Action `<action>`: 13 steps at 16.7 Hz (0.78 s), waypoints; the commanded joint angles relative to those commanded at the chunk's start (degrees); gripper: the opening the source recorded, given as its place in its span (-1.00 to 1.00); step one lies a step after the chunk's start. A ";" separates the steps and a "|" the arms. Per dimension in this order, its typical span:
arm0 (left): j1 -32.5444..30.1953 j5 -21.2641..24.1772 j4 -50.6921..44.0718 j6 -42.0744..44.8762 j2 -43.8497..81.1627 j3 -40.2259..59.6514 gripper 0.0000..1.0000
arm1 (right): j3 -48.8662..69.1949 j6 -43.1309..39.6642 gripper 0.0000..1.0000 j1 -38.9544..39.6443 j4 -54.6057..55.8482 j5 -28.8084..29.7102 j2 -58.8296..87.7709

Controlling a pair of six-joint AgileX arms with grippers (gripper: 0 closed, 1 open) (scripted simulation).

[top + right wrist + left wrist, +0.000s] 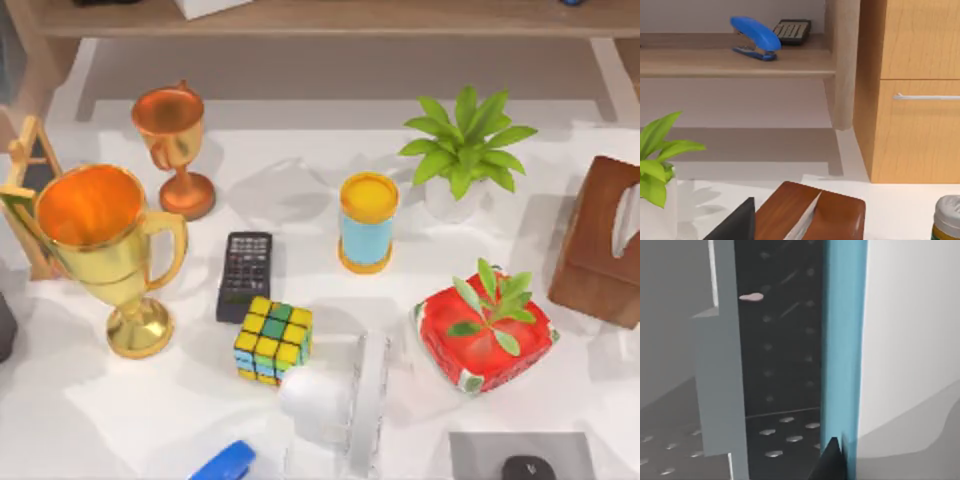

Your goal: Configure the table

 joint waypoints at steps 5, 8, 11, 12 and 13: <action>-1.75 -1.49 -0.51 -0.52 3.96 4.49 -1.00 | 0.00 0.00 1.00 0.00 0.00 0.00 0.00; -1.78 -1.51 -0.53 -0.53 4.01 4.53 -1.00 | 0.00 0.00 1.00 0.00 0.00 0.00 0.00; -1.78 -1.51 -0.53 -0.53 4.01 4.53 -0.55 | 0.00 0.00 1.00 0.00 0.00 0.00 0.00; -1.78 -1.51 -0.53 -0.53 4.01 4.53 -0.40 | 0.00 0.00 1.00 0.00 0.00 0.00 0.00; -1.78 -1.51 -0.53 -0.53 4.01 4.53 -0.25 | 0.00 0.00 1.00 0.00 0.00 0.00 0.00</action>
